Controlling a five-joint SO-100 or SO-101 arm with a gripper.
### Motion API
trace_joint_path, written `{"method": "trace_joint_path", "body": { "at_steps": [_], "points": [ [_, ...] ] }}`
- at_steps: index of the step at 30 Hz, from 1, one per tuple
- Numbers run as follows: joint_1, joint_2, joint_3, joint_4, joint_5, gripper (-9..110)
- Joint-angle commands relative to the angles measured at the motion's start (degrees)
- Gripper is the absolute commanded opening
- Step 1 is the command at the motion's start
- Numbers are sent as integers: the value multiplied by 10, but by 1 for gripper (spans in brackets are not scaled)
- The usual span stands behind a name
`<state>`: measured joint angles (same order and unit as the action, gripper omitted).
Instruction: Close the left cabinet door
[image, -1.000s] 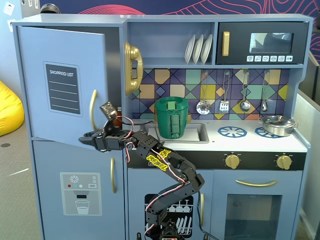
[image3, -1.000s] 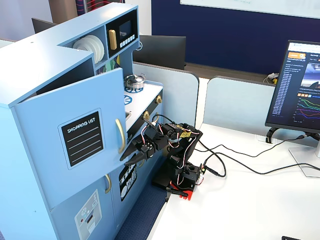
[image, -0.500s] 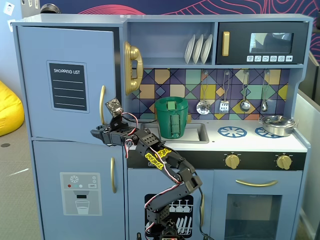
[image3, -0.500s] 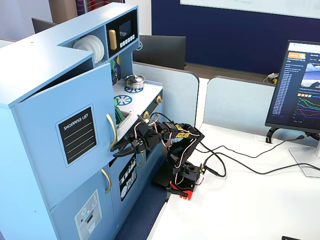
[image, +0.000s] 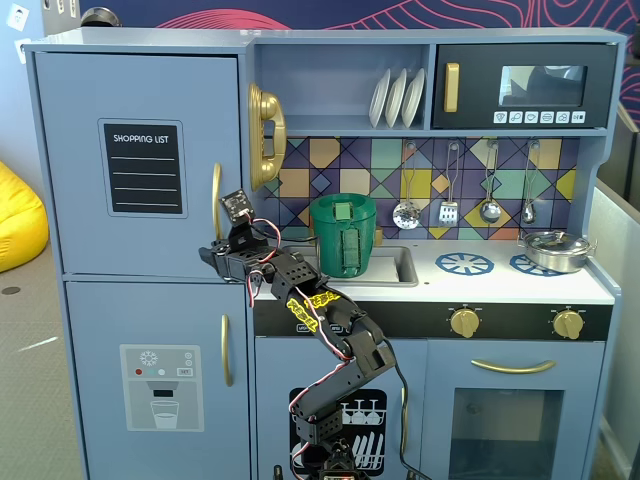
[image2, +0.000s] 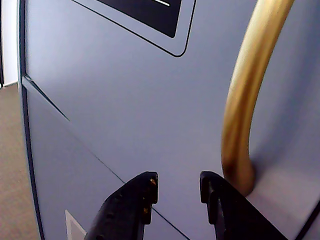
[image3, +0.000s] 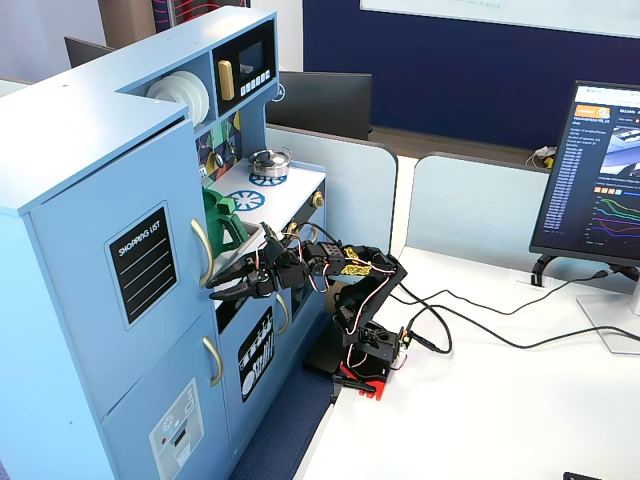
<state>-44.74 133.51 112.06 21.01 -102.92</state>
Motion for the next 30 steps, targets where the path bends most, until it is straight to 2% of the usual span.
{"method": "trace_joint_path", "body": {
  "at_steps": [1,7,17,23,30],
  "points": [
    [8,6,-33,-14,-8,0],
    [35,-38,-70,-48,-8,0],
    [32,-21,-61,-23,11,0],
    [7,52,13,31,31,0],
    [53,149,134,76,55,0]
  ]
}}
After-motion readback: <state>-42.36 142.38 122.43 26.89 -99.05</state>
